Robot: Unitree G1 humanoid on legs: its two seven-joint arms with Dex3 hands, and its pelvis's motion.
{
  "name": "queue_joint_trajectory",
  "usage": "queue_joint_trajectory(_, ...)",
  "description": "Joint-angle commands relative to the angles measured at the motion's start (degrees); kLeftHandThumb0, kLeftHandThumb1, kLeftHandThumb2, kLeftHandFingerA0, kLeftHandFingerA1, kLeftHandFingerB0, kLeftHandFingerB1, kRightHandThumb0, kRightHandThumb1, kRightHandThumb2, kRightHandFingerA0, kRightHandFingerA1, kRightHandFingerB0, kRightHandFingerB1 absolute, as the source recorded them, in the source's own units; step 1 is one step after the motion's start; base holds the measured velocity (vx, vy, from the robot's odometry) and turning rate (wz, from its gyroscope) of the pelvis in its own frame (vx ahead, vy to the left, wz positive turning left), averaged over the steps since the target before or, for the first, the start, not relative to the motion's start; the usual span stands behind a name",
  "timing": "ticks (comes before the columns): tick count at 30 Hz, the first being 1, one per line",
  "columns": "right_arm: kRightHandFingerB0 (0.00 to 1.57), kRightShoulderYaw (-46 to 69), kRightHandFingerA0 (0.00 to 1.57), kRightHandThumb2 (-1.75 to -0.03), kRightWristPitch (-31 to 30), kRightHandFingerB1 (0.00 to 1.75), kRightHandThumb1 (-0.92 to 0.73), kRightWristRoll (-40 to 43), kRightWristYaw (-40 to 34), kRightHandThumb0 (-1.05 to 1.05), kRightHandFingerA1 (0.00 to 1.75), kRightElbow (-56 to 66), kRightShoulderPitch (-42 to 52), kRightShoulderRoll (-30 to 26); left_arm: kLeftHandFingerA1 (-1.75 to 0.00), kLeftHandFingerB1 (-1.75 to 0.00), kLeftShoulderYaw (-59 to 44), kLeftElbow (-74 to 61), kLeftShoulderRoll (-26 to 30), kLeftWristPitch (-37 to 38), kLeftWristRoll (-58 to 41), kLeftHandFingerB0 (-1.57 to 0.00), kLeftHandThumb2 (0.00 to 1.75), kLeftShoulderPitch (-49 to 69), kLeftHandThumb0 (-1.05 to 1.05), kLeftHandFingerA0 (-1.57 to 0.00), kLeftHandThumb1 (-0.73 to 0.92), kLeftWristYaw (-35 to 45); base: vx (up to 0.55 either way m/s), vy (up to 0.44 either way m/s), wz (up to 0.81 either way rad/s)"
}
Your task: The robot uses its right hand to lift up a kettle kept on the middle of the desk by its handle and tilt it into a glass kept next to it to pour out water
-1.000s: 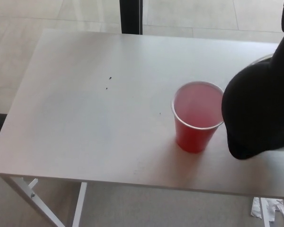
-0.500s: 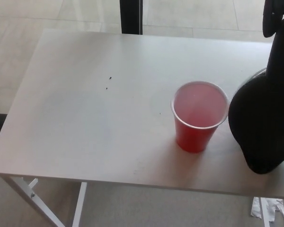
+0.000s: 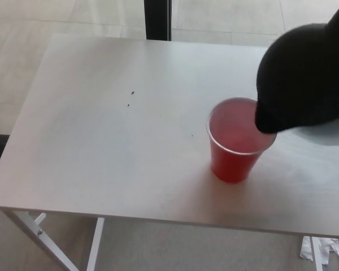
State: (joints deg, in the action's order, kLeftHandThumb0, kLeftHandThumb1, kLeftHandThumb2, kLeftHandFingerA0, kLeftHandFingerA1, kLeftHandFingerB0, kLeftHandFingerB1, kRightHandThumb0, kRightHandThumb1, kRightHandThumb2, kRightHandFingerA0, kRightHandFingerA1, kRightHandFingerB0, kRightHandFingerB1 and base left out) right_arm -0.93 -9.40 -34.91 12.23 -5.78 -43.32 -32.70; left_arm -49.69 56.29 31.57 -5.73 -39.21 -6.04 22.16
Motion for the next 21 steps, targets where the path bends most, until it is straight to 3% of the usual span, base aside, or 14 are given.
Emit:
queue_joint_trajectory(1, 0.92, 4.47, 0.99, -1.2, -4.96, 1.28, -0.45, 2.95, -3.32, -0.19, 1.66, -0.8, -3.6, 1.34, -0.63, -0.79, -0.13, -0.78, 0.19, -1.73, -0.6, -0.64, 0.77, 0.67, -1.05, -0.72, 0.61, -0.54, 0.0, 0.0, 0.0)
queue_joint_trajectory(6, 0.93, 4.63, 0.98, -1.2, -7.05, 1.15, -0.45, 2.0, -3.91, -0.19, 1.66, 0.04, -3.61, 2.48, -0.62, -0.79, 0.1, -0.39, 0.12, -1.01, -0.38, -0.62, 0.77, 0.65, -1.05, -0.67, 0.62, 0.18, 0.0, 0.0, 0.0)
queue_joint_trajectory(7, 0.97, 4.8, 1.22, -1.18, -7.53, 1.1, -0.48, 2.07, -4.78, -0.22, 1.33, -0.48, -3.76, 3.12, -0.58, -0.77, 0.28, -0.22, 0.13, -1.11, -0.12, -0.62, 1.09, 0.52, -1.05, -0.7, 0.44, -0.49, 0.0, 0.0, 0.0)
queue_joint_trajectory(8, 0.92, 4.77, 0.98, -1.24, -7.86, 1.25, -0.41, 2.0, -5.33, -0.19, 1.69, -0.83, -3.84, 3.6, -0.62, -0.78, 0.05, 0.0, 0.32, -1.65, -0.47, -0.61, 0.77, 0.41, -1.05, -0.7, 0.61, -0.48, 0.0, 0.0, 0.0)
queue_joint_trajectory(9, 0.96, 4.71, 1.22, -1.17, -7.61, 1.04, -0.48, 1.97, -5.52, -0.21, 1.31, -1.1, -3.72, 3.6, -0.61, -0.77, 0.03, 0.15, 0.36, -1.65, -0.55, -0.61, 0.77, 0.43, -1.05, -0.69, 0.6, -0.12, 0.0, 0.0, 0.0)
queue_joint_trajectory(10, 0.93, 4.39, 1.01, -1.21, -8.33, 1.08, -0.43, 1.78, -5.01, -0.24, 1.63, -1.01, -3.72, 3.69, -0.62, -0.78, 0.17, -0.22, 0.26, -1.57, -0.42, -0.61, 0.77, 0.59, -1.05, -0.69, 0.61, -0.11, 0.0, 0.0, 0.0)
queue_joint_trajectory(13, 0.89, 3.59, 1.22, -1.16, -9.57, 0.96, -0.5, 0.89, -5.04, -0.27, 1.33, -1.14, -3.74, 3.69, -0.62, -0.78, 0.32, -0.59, 0.09, -1.66, -0.52, -0.61, 0.77, 0.46, -1.05, -0.69, 0.61, 0.0, 0.0, 0.0, 0.0)
queue_joint_trajectory(14, 0.85, 3.0, 0.99, -1.16, -9.57, 1.17, -0.48, 0.56, -5.47, -0.22, 1.75, -0.54, -3.35, 4.22, -0.62, -0.78, 0.36, -0.55, 0.1, -1.62, -0.38, -0.61, 0.77, 0.22, -1.05, -0.72, 0.63, -0.85, 0.0, 0.0, 0.0)
queue_joint_trajectory(15, 0.85, 2.93, 0.99, -1.16, -9.68, 1.17, -0.48, 0.61, -5.52, -0.22, 1.75, -0.51, -3.36, 4.18, -0.62, -0.78, 0.37, -0.55, 0.1, -1.62, -0.39, -0.61, 0.77, 0.22, -1.05, -0.72, 0.63, -0.86, 0.0, 0.0, 0.0)
queue_joint_trajectory(16, 0.84, 3.33, 1.0, -1.2, -7.18, 1.53, -0.47, 2.7, -5.28, -0.23, 1.75, 0.43, -2.5, 4.6, -0.62, -0.8, 0.64, -0.86, 0.02, -1.28, -0.17, -0.6, 0.78, 0.49, -1.05, -0.71, 0.63, -0.42, 0.0, 0.0, 0.0)
queue_joint_trajectory(17, 1.03, 3.1, 1.25, -1.15, -7.02, 1.28, -0.47, 2.63, -5.47, -0.33, 1.41, 0.83, -2.23, 4.82, -0.62, -0.8, 0.77, -1.21, -0.11, -1.11, -0.07, -0.59, 0.77, 0.66, -1.05, -0.68, 0.61, -0.35, 0.0, 0.0, 0.0)
queue_joint_trajectory(19, 1.03, 2.97, 1.25, -1.15, -7.12, 1.28, -0.47, 2.53, -5.59, -0.33, 1.41, 1.0, -2.14, 4.9, -0.62, -0.8, 0.9, -1.44, -0.17, -1.07, -0.14, -0.59, 0.77, 0.78, -1.05, -0.68, 0.61, -0.41, 0.0, 0.0, 0.0)
queue_joint_trajectory(20, 0.81, 2.66, 0.93, -1.12, -7.2, 1.36, -0.49, 2.55, -5.19, -0.24, 1.75, 1.46, -1.87, 5.02, -0.62, -0.79, 0.88, -1.58, -0.19, -1.29, -0.31, -0.59, 0.77, 0.86, -1.05, -0.67, 0.61, -0.31, 0.0, 0.0, 0.0)
queue_joint_trajectory(21, 0.78, 2.2, 0.92, -1.12, -7.35, 1.46, -0.5, 2.59, -4.51, -0.22, 1.75, 2.27, -1.41, 5.23, -0.61, -0.78, 0.81, -1.83, -0.17, -1.75, -0.53, -0.61, 0.78, 0.86, -1.05, -0.69, 0.62, -0.54, 0.0, 0.0, 0.0)
